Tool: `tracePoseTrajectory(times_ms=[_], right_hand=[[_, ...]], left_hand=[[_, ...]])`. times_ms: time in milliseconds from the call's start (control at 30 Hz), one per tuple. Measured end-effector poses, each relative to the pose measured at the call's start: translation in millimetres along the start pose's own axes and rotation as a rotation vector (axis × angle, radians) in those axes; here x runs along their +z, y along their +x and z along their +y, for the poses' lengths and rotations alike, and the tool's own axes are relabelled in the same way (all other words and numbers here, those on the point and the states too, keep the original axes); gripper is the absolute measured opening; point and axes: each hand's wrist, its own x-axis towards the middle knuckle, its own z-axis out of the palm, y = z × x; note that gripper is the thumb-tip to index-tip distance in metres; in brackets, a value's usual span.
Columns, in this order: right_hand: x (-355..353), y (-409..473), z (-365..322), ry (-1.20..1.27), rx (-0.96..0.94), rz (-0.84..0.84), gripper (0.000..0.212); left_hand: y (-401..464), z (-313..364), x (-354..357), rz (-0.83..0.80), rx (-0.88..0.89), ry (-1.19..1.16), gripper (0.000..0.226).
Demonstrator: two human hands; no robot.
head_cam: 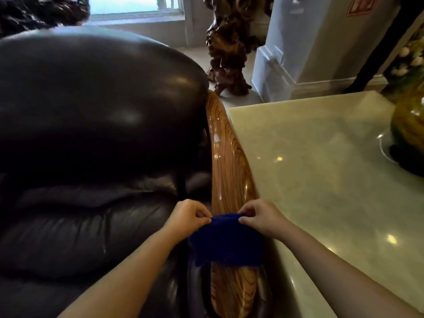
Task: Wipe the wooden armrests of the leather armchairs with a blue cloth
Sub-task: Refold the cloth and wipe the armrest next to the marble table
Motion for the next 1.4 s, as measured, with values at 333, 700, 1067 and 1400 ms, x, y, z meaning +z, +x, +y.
tracePoseTrajectory(times_ms=[333, 700, 1067, 1400], right_hand=[[14, 40, 13, -0.059, -0.055, 0.152, 0.011], [9, 43, 23, -0.199, -0.074, 0.484, 0.021], [106, 27, 45, -0.333, 0.042, 0.692, 0.061], [73, 101, 28, -0.281, 0.078, 0.784, 0.063]], left_hand=[[38, -19, 10, 0.061, -0.011, -0.066, 0.02], [49, -13, 27, 0.212, 0.014, -0.182, 0.016], [36, -34, 136, 0.408, 0.049, 0.139, 0.058], [114, -18, 98, 0.458, 0.047, 0.246, 0.058]])
